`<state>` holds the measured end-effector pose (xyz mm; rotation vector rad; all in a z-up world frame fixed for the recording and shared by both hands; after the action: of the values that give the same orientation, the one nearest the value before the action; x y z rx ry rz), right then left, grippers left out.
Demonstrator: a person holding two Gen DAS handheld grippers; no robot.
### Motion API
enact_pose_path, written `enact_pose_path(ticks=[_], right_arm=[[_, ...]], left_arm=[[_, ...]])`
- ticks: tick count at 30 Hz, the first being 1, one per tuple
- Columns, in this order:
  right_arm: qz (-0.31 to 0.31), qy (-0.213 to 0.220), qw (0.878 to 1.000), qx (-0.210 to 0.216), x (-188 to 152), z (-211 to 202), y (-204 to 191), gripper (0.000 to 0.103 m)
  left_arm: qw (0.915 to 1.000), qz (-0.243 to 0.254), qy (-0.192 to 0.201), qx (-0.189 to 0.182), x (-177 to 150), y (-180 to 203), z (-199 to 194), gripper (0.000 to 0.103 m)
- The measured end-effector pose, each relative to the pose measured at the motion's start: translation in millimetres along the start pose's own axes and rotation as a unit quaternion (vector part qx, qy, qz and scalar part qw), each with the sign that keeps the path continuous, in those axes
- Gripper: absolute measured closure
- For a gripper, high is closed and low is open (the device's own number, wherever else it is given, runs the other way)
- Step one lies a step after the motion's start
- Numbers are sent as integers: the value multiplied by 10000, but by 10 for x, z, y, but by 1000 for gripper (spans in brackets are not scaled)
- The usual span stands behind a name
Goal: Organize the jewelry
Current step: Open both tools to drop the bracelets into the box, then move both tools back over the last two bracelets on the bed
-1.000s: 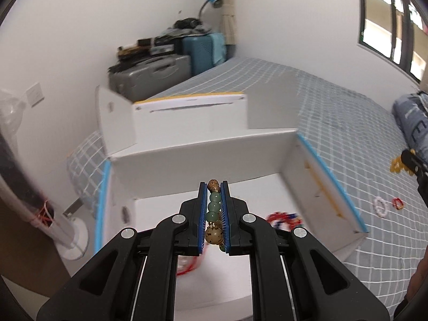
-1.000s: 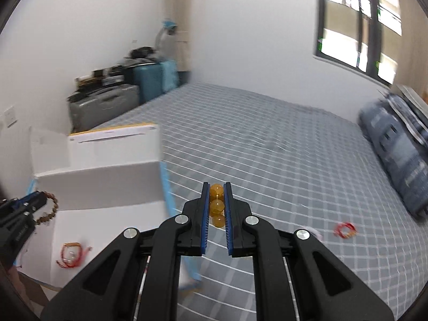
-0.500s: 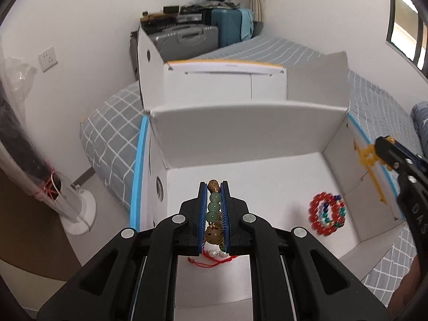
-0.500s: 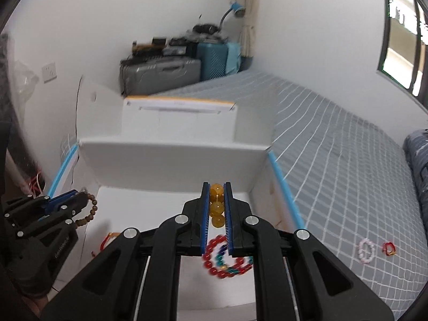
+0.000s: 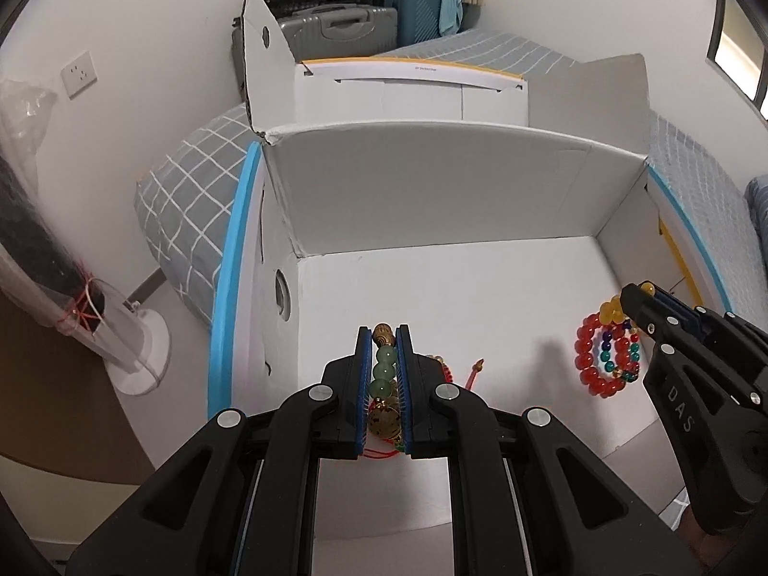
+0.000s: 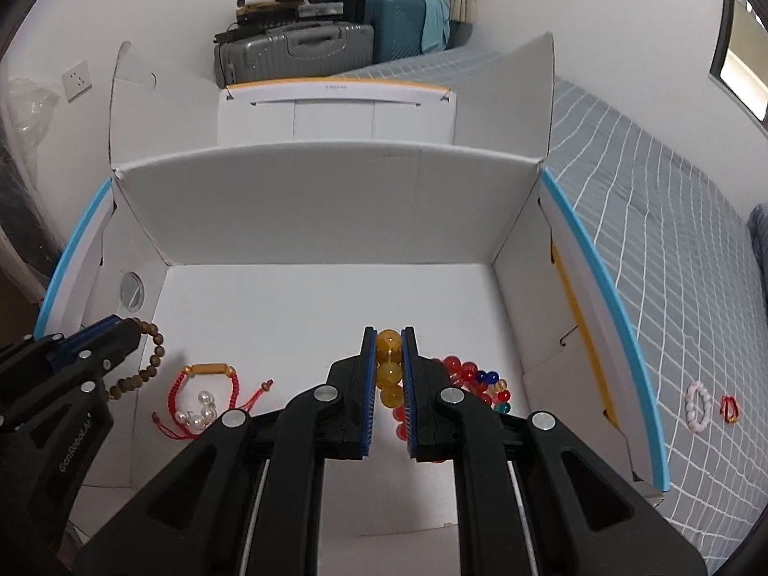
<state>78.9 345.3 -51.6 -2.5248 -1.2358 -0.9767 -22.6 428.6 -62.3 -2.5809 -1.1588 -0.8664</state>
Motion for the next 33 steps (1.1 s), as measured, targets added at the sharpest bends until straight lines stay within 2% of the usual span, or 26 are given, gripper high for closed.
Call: enact_pose_path(ticks=[8,9,11,13,16,17,19,22,28,33], right_arm=[[115,-89,9999,22,-34,-24,39,92],[133,-102,9999,29,-35,-42,51,86],[193,-55,9998,67,0,-83,75,70],[266,78,9996,13,46,-156,123,50],[400,319,9986,-98,100,-323,252,33],[435,423,9980,-154,119,-392,307,30],[447,573,9970,-248,149,-490,387,19],[486,790,9949,-402,156,-652,587,11],[628,978,9898,-821,-1,-972,1204,8],[866,987,9849,-1132,-248,-1177,1814,8]], left_arm=[[10000,-64,57,-21,27,-13,-24,91],[10000,-64,68,-20,27,-12,-32,91],[9999,-28,97,-34,18,6,-55,84],[9999,-3,153,-40,11,37,-91,70],[9995,17,307,-7,25,78,-175,59],[9994,29,341,-9,30,98,-202,56],[9987,82,501,39,57,145,-293,39],[9965,283,773,119,90,278,-434,26],[9929,471,1087,-86,91,709,-690,5],[9887,769,1244,-331,25,1261,-852,6]])
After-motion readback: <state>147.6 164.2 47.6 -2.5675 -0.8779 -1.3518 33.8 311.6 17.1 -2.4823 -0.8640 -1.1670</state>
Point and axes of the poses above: each gripper's, at about its wrist camera, not at the fingertips, and z roughly the way its jaws point, y to its right, x to its top, the point moved 10 cm from there along z, roughly the way its jaws point, and after that the axes turned 5 degrees about -z, right-handed, at the moved point
